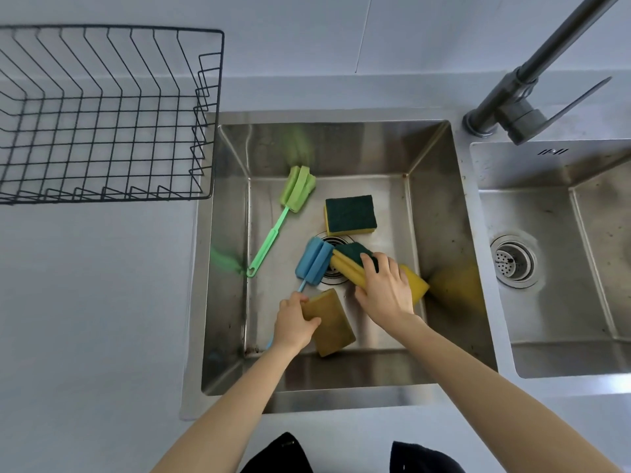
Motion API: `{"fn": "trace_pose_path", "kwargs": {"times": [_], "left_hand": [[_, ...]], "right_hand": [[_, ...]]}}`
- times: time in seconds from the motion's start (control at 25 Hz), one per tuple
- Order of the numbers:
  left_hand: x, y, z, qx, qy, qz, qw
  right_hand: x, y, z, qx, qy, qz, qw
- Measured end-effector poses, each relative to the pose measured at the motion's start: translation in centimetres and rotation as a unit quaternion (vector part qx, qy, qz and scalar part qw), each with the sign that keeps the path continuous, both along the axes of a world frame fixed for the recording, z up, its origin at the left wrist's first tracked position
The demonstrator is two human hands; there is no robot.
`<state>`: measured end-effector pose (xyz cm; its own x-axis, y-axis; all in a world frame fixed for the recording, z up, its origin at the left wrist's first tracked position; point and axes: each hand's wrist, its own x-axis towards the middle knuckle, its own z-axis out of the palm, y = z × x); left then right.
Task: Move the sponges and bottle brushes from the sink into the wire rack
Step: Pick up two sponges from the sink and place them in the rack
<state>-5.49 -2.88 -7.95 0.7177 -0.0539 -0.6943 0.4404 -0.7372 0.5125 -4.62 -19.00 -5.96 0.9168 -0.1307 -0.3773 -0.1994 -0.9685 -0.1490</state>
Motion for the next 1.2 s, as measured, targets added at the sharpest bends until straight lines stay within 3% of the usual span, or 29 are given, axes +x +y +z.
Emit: {"fn": "trace_pose_path", "kwargs": {"times": [0.48,0.72,1.0,1.2], "left_hand": [[1.4,1.1,3.1,-0.135,-0.022,0.1,0.986],[1.8,2.2,5.8,-0.178,-0.054,0.122,0.975],[3.1,3.8,9.5,-0.208,-0.095,0.163,0.96],[3.9,4.6,12.4,-0.232,-0.151,0.185,0.943]], "right_hand": [[-0.9,0.2,2.8,0.195,-0.039,-0.22,0.955],[-1.1,0.7,5.6,0.351,-0.026,-0.309,0.883],[-0.7,1.7,8.6,0.47,-0.03,-0.345,0.812],[0.0,2.4,10.9,0.517,-0.062,-0.308,0.796]]}}
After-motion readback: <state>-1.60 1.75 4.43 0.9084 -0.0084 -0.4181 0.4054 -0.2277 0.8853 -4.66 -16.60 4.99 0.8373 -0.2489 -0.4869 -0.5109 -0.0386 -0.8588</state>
